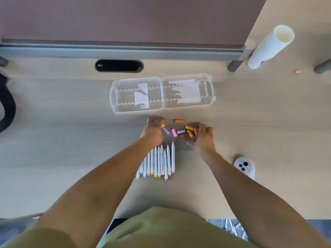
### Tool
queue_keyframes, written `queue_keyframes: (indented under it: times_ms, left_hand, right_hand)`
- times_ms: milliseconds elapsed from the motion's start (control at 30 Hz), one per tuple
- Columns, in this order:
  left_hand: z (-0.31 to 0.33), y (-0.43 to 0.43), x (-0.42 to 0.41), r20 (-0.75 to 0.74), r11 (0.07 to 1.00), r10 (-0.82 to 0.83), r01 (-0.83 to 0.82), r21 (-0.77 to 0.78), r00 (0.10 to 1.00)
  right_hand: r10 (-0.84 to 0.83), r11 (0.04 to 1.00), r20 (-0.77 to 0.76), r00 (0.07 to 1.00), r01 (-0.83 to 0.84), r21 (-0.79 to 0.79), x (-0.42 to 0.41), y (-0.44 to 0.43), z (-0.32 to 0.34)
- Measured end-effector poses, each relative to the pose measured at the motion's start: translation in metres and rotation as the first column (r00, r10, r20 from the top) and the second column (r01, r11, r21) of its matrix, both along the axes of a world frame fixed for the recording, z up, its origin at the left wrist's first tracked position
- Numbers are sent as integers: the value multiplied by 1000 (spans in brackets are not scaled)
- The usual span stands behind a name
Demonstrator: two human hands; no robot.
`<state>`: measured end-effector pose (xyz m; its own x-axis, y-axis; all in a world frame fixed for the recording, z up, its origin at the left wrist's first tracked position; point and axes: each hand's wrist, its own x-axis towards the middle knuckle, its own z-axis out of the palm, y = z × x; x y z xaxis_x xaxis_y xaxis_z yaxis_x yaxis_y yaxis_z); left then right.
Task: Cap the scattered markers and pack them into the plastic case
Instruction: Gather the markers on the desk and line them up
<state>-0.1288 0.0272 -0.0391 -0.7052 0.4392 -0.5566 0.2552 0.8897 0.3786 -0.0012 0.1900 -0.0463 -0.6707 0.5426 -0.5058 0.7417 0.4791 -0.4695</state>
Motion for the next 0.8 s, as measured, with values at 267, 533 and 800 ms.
queue_keyframes:
  times_ms: [267, 533, 800]
  left_hand:
    - [10, 4, -8, 32, 999, -31, 30, 36, 999]
    - [22, -12, -23, -105, 1000, 6, -5, 6, 994]
    - [17, -44, -36, -168, 994, 93, -83, 64, 981]
  right_hand:
    - [235, 970, 33, 971, -233, -62, -65, -16, -1]
    - [423, 906, 36, 905, -423, 1, -94, -42, 1]
    - [359, 932, -19, 933, -360, -53, -94, -52, 7]
